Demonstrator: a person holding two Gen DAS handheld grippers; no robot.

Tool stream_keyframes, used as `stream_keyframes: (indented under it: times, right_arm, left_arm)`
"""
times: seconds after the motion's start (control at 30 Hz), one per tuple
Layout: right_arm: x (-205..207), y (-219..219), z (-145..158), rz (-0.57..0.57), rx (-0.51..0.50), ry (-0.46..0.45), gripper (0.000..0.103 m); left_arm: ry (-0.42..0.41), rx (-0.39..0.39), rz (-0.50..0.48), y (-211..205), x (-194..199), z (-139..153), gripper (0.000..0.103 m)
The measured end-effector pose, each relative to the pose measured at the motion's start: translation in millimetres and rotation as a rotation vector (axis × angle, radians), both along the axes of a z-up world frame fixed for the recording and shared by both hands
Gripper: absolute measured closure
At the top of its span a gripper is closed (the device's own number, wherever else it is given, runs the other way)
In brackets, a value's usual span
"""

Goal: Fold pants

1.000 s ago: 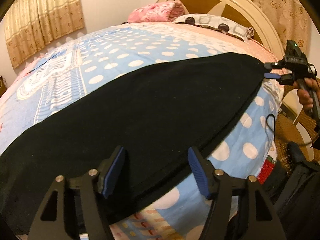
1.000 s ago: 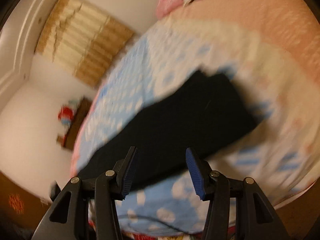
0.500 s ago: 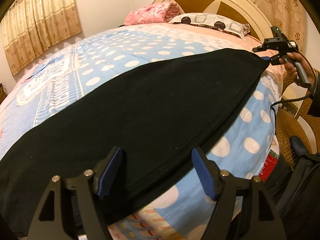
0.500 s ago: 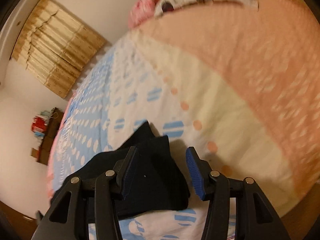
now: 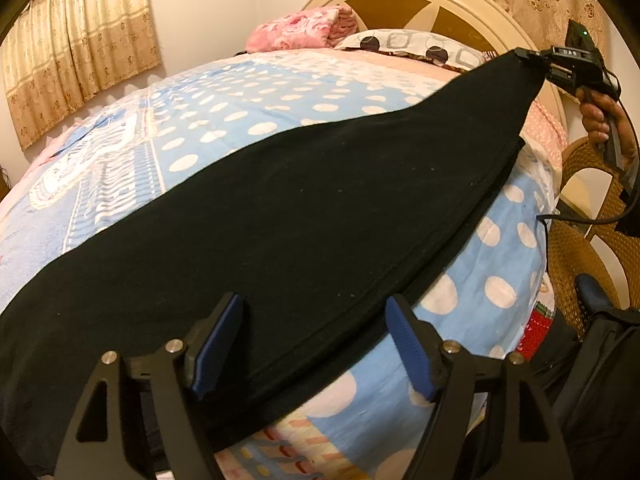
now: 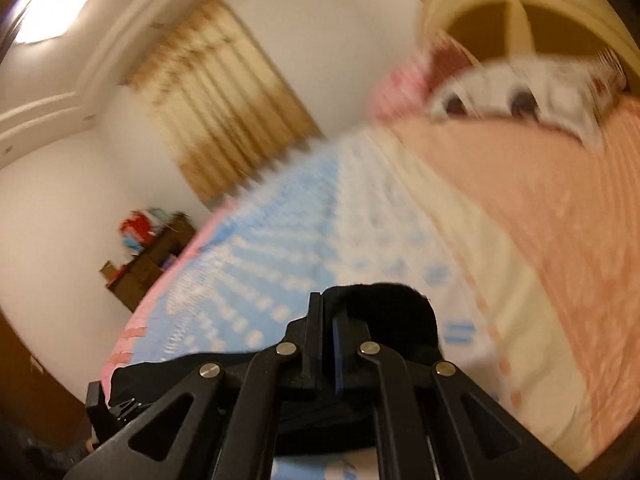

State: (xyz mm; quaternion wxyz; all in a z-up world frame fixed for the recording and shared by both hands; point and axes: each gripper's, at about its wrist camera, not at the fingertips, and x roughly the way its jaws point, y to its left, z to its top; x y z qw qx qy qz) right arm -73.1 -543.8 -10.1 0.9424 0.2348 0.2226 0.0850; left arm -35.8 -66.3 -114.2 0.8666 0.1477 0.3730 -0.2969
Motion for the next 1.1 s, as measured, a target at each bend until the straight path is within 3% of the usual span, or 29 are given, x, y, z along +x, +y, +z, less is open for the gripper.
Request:
stream_keyframes:
  times: [0.03,0.1,0.13,0.23,0.43,0.53,0.6,0.67,0.7,0.8,0.93,1.03,1.1]
  right_arm:
    - [-0.1,-1.5,-4.5,-0.025,-0.017,0.013,0.1]
    - [13.2,-12.7,-27.9,-0.076,-0.012,0.13,0.1]
    - [21.2,-28.2,-52.9,-0.111,0.033,0.214,0.1]
    - [25.7,-53.6,-91.9,-0.143,0.109,0.327,0.099]
    - [19.8,-46.2,-97.2,-0.112,0.057,0.414,0.098]
    - [18.8,-45.6,-90.9,-0.148,-0.005,0.405,0.084]
    - [17.5,-54.6,-86.3,-0.147,0.045,0.373,0.075]
    - [17.7,-65.3,-78.1,-0.15,0.099,0.337,0.057]
    - [19.3,-68.4,-73.5,-0.159,0.103,0.321,0.056]
    - [38.0,-74.5,-65.5,-0.126,0.106,0.311,0.056]
    - [69.9,-64.2,-83.9,-0.042,0.11,0.401,0.056]
    - [82.6,-45.8,-88.1,-0.027,0.033,0.431,0.089]
    - [84.0,-38.1,-83.6,-0.053,-0.022,0.412,0.089]
  left_arm:
    - [-0.002,0.002,-0.002,-0.4,-0.4,-0.1,0.026]
    - [-0.003,0.006,-0.006,-0.6,0.2,-0.1,0.026]
    - [-0.004,0.008,-0.007,-0.9,0.3,-0.1,0.026]
    - [-0.006,0.018,-0.008,-1.8,-0.3,-0.7,0.026]
    - [-0.014,0.024,-0.014,-3.9,-1.6,-2.4,0.023]
    - [-0.013,0.024,-0.015,-4.6,-1.5,-2.1,0.023]
    - [-0.012,0.022,-0.015,-4.0,-1.1,-2.0,0.023]
    - [-0.016,0.027,-0.017,-4.4,-1.4,-1.9,0.023]
    - [-0.016,0.028,-0.018,-4.1,-1.2,-2.1,0.023]
    - [-0.018,0.029,-0.024,-3.1,-1.4,-1.8,0.023]
    - [-0.021,0.034,-0.031,-2.5,-2.9,-2.7,0.023]
    - [-0.025,0.038,-0.033,-2.6,-3.6,-2.9,0.023]
    - [-0.021,0.034,-0.032,-2.3,-3.4,-2.4,0.023]
